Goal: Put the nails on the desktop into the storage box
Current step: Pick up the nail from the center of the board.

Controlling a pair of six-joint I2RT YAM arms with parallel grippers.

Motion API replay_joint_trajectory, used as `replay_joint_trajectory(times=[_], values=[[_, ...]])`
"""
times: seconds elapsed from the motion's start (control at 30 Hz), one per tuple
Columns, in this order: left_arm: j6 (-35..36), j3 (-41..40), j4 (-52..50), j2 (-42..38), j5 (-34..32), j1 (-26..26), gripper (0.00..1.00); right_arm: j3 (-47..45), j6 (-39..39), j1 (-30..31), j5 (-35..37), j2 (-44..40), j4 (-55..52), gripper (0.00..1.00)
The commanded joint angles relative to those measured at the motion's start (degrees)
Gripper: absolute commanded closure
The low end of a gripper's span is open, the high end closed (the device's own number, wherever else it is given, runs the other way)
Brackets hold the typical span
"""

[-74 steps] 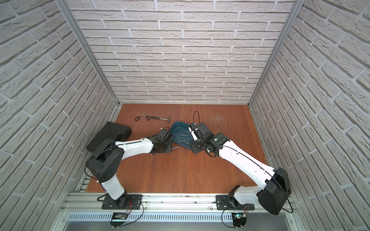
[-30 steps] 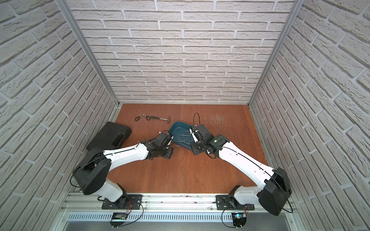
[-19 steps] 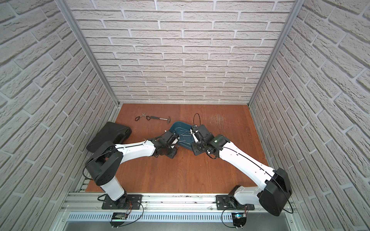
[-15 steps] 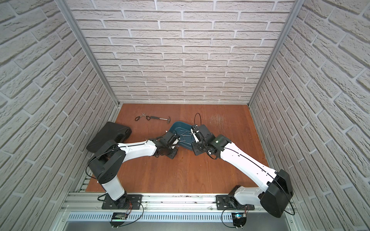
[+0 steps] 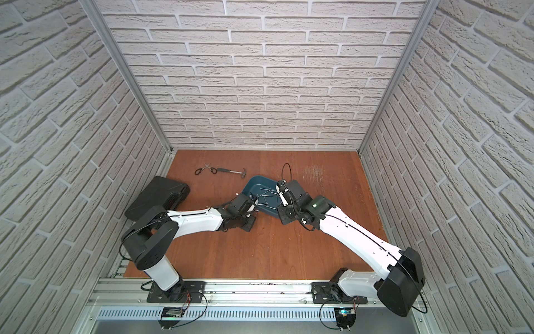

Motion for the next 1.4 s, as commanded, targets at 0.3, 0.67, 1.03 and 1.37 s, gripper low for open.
replay_joint_trajectory(times=[0.3,0.67,1.03,1.37], values=[[-4.3,-4.5,-10.5,-11.4,-2.5,-1.5,1.0,-3.9,2.8,0.5,-8.6,0.9,6.0,0.65],[-2.6,1.1,-19.4,-19.0,-4.8,-1.5,1.0,-6.7,4.8,0.8,-12.9,5.2,11.8,0.65],[0.9,1.6,-18.9,-13.2,-2.6,-1.4,0.72,-7.2,5.2,0.8,-13.2,5.1,11.8,0.65],[3.5,2.5,-21.9,-8.8,-0.9,-1.1,0.71,-7.2,5.4,1.1,-13.3,3.9,11.0,0.65]])
